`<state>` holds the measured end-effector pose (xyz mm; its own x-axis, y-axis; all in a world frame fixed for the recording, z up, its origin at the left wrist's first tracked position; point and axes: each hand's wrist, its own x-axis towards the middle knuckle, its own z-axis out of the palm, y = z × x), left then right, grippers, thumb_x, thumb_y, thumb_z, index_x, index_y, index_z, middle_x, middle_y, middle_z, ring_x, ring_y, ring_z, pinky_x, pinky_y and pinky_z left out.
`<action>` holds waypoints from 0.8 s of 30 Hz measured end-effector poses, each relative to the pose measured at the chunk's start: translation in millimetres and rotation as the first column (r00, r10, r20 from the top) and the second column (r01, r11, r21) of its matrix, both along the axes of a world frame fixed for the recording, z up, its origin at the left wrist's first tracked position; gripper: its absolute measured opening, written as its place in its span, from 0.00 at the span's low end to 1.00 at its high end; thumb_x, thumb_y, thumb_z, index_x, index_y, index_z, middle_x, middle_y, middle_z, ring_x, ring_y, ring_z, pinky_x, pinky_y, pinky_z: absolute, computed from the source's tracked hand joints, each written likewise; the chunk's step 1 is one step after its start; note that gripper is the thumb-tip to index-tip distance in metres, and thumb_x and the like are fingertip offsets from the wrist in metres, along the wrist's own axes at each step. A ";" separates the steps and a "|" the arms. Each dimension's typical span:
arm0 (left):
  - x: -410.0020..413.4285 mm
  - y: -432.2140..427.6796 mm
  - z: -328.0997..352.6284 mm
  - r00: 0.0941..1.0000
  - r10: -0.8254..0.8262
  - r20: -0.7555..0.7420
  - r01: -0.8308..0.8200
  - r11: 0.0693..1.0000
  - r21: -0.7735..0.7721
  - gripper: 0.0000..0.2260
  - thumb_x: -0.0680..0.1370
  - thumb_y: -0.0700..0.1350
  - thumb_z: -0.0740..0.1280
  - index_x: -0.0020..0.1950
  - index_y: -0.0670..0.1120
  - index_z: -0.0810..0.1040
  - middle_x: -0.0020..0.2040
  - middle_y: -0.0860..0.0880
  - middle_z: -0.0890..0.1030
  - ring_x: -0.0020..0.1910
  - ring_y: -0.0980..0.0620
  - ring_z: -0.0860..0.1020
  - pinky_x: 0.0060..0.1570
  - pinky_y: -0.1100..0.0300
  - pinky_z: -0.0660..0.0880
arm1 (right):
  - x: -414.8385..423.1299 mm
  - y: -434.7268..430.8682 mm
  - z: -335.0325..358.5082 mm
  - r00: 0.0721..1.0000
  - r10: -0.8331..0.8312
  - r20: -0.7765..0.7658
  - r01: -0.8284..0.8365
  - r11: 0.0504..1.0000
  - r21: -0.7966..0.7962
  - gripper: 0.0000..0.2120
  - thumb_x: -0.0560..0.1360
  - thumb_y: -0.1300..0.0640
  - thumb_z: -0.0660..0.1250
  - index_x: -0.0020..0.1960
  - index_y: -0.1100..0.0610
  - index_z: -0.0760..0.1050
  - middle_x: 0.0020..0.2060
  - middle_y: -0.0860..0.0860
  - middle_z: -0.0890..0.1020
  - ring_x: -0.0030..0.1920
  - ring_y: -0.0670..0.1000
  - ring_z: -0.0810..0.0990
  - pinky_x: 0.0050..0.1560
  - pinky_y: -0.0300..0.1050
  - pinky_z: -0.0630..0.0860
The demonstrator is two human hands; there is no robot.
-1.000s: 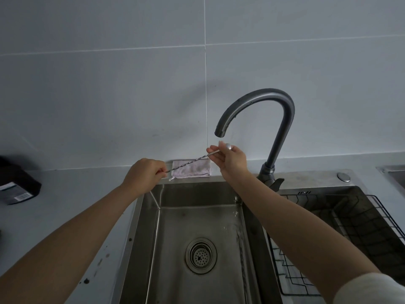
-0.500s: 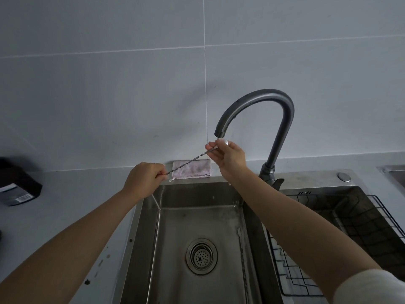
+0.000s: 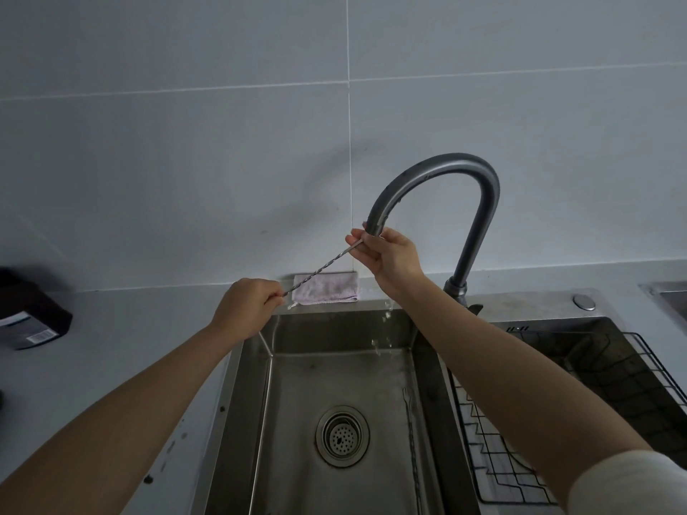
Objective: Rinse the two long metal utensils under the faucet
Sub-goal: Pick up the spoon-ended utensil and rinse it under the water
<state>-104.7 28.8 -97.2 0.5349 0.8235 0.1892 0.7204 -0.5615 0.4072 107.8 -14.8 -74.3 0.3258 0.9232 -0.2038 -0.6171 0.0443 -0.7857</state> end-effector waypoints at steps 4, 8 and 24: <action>8.1 -0.5 0.0 1.000 -0.004 0.013 0.004 1.000 0.008 0.05 0.73 0.36 0.68 0.39 0.36 0.81 0.36 0.38 0.83 0.36 0.40 0.79 0.40 0.53 0.75 | 0.9 1.1 1.7 0.999 -0.051 -0.017 0.049 0.996 -0.074 0.12 0.81 0.60 0.55 0.43 0.62 0.74 0.38 0.57 0.80 0.35 0.51 0.83 0.42 0.42 0.81; 18.7 -5.7 -1.9 1.000 0.002 -0.015 -0.002 1.000 0.002 0.05 0.73 0.38 0.68 0.41 0.36 0.81 0.39 0.38 0.84 0.40 0.39 0.80 0.41 0.56 0.72 | -3.0 -0.5 -2.8 1.000 -0.023 -0.002 0.022 0.986 -0.167 0.20 0.81 0.50 0.53 0.40 0.62 0.73 0.34 0.57 0.81 0.35 0.53 0.82 0.37 0.41 0.81; 41.3 -7.5 -4.1 0.999 -0.037 0.010 0.037 0.999 -0.005 0.06 0.74 0.39 0.67 0.40 0.36 0.80 0.38 0.37 0.83 0.35 0.44 0.75 0.38 0.61 0.65 | 1.3 -3.5 -9.1 0.974 0.013 0.227 0.014 0.993 -0.114 0.08 0.78 0.65 0.60 0.40 0.62 0.72 0.36 0.58 0.79 0.36 0.52 0.81 0.38 0.38 0.82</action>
